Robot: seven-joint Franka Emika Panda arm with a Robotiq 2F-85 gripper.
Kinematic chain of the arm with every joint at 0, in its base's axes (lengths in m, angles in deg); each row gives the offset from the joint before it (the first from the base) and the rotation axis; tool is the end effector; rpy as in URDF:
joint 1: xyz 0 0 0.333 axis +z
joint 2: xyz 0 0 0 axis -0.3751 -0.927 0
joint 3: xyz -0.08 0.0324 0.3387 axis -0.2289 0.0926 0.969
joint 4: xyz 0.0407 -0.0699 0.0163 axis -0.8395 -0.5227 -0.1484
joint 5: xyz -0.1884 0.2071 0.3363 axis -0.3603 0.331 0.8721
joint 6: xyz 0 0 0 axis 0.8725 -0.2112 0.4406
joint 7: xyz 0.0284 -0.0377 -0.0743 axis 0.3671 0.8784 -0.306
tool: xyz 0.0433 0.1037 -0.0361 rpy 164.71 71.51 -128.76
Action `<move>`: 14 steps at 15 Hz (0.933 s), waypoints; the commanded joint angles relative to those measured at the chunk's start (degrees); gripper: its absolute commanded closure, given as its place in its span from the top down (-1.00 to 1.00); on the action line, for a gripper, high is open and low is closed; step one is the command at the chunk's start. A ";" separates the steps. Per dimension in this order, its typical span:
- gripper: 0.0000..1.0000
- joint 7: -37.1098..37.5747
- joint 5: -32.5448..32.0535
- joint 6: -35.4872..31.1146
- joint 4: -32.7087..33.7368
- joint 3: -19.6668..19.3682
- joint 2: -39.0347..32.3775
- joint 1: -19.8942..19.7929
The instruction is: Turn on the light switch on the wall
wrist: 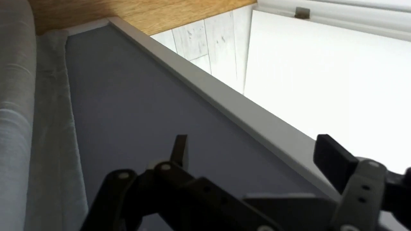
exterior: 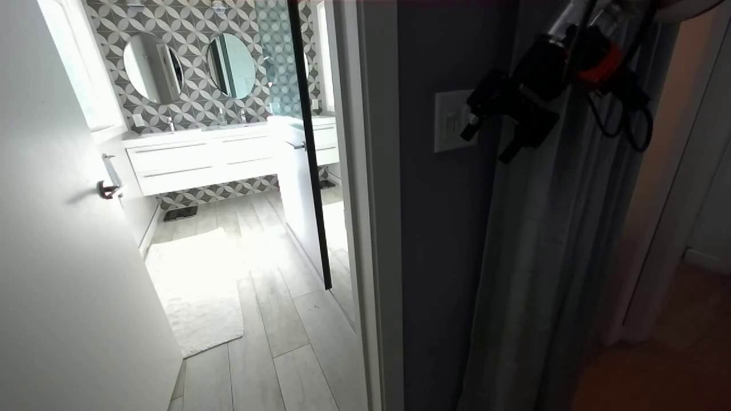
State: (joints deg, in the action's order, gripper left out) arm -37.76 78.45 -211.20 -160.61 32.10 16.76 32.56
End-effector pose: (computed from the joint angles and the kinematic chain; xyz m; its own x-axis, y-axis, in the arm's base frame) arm 0.4313 0.0627 0.4969 0.9698 -0.1450 0.1964 -0.0262 -0.8617 -0.5068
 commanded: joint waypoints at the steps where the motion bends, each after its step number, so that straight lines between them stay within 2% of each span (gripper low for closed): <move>1: 1.00 -1.30 5.65 -4.11 -2.45 -1.06 3.16 -1.52; 10: 1.00 -2.03 19.22 -13.80 -5.39 -1.44 5.30 -2.35; 11: 0.89 -2.53 20.79 -14.81 -5.64 -1.34 5.43 -2.31; 12: 0.49 -3.44 22.48 -15.67 -5.79 -1.40 5.57 -2.13; 14: 0.36 -4.37 24.95 -17.61 -6.12 -0.92 5.57 -2.61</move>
State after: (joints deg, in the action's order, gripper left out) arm -40.00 98.65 -225.82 -165.14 30.34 20.75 30.47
